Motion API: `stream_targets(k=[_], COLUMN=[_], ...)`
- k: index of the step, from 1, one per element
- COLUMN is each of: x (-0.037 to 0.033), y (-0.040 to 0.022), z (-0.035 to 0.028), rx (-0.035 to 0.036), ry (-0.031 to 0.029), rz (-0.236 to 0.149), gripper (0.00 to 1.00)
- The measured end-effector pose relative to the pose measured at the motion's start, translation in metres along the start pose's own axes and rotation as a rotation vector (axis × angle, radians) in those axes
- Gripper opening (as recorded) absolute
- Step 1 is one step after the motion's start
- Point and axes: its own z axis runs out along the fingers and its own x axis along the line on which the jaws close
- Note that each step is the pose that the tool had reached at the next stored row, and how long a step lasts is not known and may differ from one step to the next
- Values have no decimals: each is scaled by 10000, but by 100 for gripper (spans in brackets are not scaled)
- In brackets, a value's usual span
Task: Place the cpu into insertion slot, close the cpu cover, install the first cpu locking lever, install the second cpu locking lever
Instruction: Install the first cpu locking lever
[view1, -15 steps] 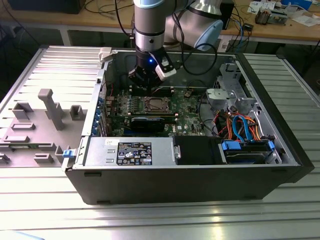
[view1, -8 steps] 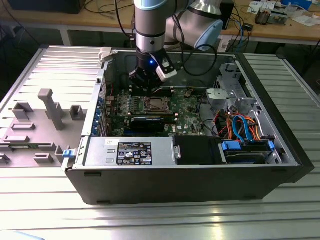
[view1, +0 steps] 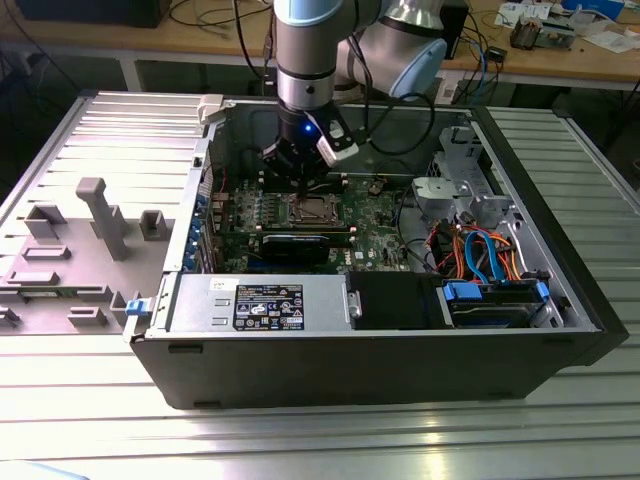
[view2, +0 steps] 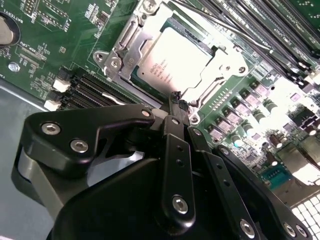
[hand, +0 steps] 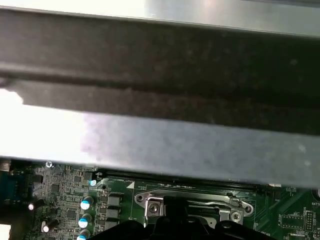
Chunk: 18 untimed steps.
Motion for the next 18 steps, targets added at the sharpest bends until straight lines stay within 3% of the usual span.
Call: stream_targets(k=[7, 12, 15, 18], x=[-70, -121, -121, -90], y=[-8, -6, -5, -2], z=[36, 57, 56, 43], rx=[45, 117, 138, 139], ry=[6, 14, 6, -45], rz=[-16, -20, -19, -20], gripper=[11, 11, 11, 11])
